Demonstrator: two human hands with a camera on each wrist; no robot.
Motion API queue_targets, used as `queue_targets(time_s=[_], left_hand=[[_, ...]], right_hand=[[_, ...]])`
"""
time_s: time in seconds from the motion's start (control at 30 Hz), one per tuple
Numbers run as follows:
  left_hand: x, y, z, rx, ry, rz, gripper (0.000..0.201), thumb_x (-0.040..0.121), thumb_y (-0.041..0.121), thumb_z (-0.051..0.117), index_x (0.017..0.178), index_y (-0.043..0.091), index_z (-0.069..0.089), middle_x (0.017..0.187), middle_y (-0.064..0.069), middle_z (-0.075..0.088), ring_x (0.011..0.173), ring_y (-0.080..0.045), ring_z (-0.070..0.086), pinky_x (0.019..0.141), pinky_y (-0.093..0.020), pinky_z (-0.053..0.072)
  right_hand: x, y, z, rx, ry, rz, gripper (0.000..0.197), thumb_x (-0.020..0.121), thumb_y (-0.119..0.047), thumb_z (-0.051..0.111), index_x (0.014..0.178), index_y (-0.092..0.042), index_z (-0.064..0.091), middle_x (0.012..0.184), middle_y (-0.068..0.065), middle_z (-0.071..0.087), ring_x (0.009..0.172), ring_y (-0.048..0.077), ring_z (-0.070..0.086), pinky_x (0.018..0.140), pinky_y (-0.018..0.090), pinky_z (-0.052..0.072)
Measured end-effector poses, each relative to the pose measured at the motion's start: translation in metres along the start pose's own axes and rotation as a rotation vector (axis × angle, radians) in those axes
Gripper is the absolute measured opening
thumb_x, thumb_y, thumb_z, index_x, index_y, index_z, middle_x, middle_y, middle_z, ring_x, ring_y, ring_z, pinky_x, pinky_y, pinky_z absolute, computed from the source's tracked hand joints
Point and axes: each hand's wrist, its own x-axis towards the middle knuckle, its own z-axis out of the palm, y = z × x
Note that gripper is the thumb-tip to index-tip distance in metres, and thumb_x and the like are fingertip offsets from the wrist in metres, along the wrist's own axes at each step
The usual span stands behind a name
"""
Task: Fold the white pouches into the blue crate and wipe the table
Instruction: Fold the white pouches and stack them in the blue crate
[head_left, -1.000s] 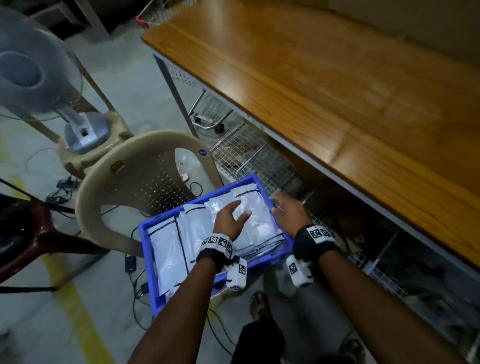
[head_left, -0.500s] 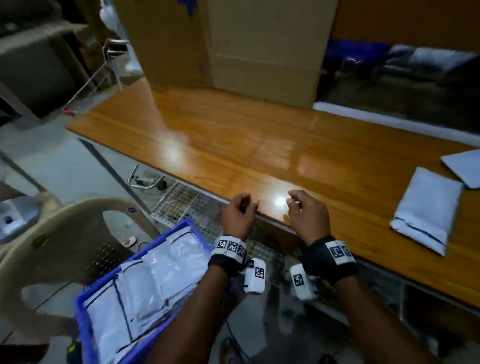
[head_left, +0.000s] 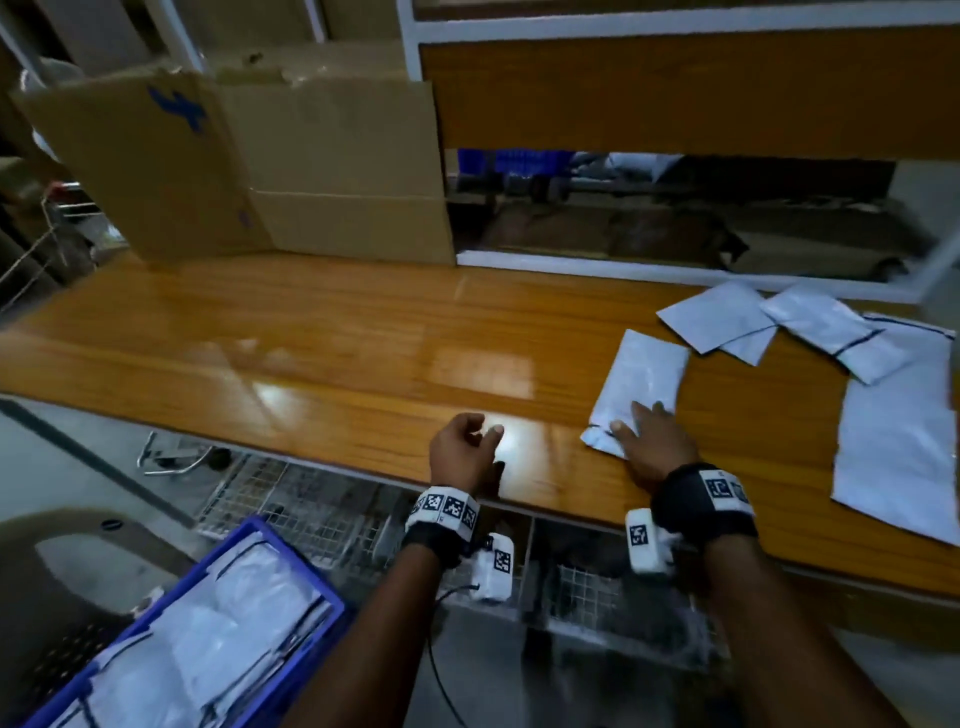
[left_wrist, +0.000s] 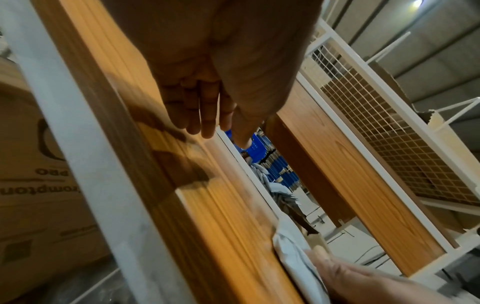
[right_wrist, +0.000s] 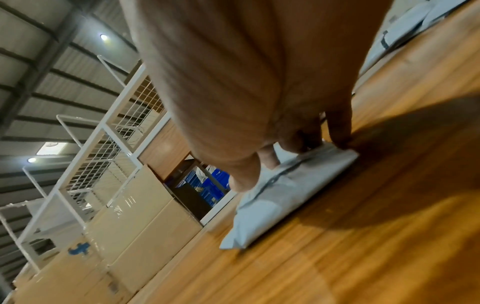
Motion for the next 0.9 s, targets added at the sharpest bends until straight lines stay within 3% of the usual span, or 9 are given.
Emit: queue_targets(time_s=[0.13,0.2,0.3,0.4,0.5,0.63,0.7,0.77,0.9], left_hand=[[-0.002,0.025,0.035,0.071,-0.099,-0.009,0.038,0.083,0.043,0.075,0.104,0.011,0.073,0.094,-0.003,0.074,0.089,-0.017,0.069,0.077,-0.027,0.053],[-0.003,0.038,0.049,0.137,-0.143,-0.018,0.04,0.085,0.052,0.069,0.098,0.014,0.074,0.092,-0.004,0.074,0.09,-0.021,0.068,0.078,-0.028,0.052],[-0.001,0.049,0.072,0.237,-0.193,-0.038,0.06,0.072,0.08,0.056,0.071,0.021,0.067,0.072,0.0,0.071,0.077,-0.023,0.069,0.072,-0.034,0.056],[0.001,0.05,0.097,0.351,-0.199,-0.02,0.08,0.054,0.096,0.049,0.061,0.017,0.064,0.057,0.0,0.066,0.06,-0.024,0.066,0.062,-0.037,0.058],[-0.007,0.066,0.11,0.417,-0.22,-0.011,0.074,0.052,0.089,0.059,0.062,0.015,0.06,0.061,-0.003,0.065,0.062,-0.026,0.065,0.06,-0.034,0.055],[-0.01,0.079,0.126,0.42,-0.273,0.002,0.059,0.065,0.072,0.071,0.064,0.015,0.055,0.063,-0.005,0.062,0.064,-0.028,0.062,0.054,-0.028,0.042],[-0.01,0.079,0.132,0.414,-0.268,0.013,0.057,0.066,0.067,0.074,0.068,0.013,0.059,0.063,-0.005,0.063,0.062,-0.026,0.062,0.052,-0.027,0.041],[-0.011,0.078,0.135,0.418,-0.26,0.021,0.055,0.066,0.065,0.075,0.068,0.012,0.06,0.064,-0.005,0.064,0.06,-0.025,0.061,0.051,-0.026,0.04],[-0.012,0.078,0.133,0.42,-0.238,0.052,0.055,0.067,0.063,0.075,0.067,0.011,0.06,0.063,-0.007,0.065,0.058,-0.025,0.061,0.05,-0.026,0.038]], right_hand=[[-0.016,0.006,-0.001,-0.033,-0.194,-0.191,0.064,0.102,-0.049,0.036,0.156,-0.021,0.016,0.164,0.009,0.002,0.151,0.025,0.006,0.121,0.04,0.016],[-0.027,0.009,0.002,-0.001,-0.244,-0.271,0.062,0.102,-0.048,0.037,0.156,-0.023,0.019,0.164,0.005,0.004,0.151,0.021,0.006,0.121,0.037,0.014],[-0.038,0.02,-0.003,0.167,-0.213,-0.287,0.058,0.101,-0.048,0.041,0.154,-0.027,0.027,0.163,-0.003,0.014,0.15,0.016,0.013,0.121,0.037,0.018],[-0.044,0.045,-0.027,0.255,-0.081,-0.198,0.055,0.101,-0.041,0.046,0.151,-0.023,0.034,0.16,-0.001,0.025,0.148,0.019,0.023,0.119,0.039,0.025],[-0.05,0.082,-0.059,0.239,0.089,-0.058,0.057,0.1,-0.04,0.05,0.15,-0.018,0.036,0.158,0.004,0.031,0.144,0.025,0.03,0.117,0.041,0.028],[-0.051,0.154,-0.099,0.11,0.389,0.189,0.057,0.1,-0.048,0.043,0.145,-0.015,0.039,0.156,0.015,0.031,0.142,0.034,0.029,0.114,0.049,0.026],[-0.048,0.189,-0.109,0.067,0.363,0.312,0.06,0.099,-0.051,0.038,0.146,-0.013,0.037,0.157,0.018,0.025,0.145,0.035,0.021,0.116,0.051,0.023],[-0.047,0.209,-0.109,0.036,0.245,0.384,0.061,0.1,-0.053,0.032,0.145,-0.012,0.038,0.155,0.019,0.027,0.143,0.036,0.023,0.115,0.051,0.025],[-0.059,0.185,-0.091,-0.065,0.166,0.254,0.049,0.103,-0.042,0.032,0.143,-0.015,0.041,0.153,0.015,0.033,0.138,0.033,0.035,0.111,0.046,0.032]])
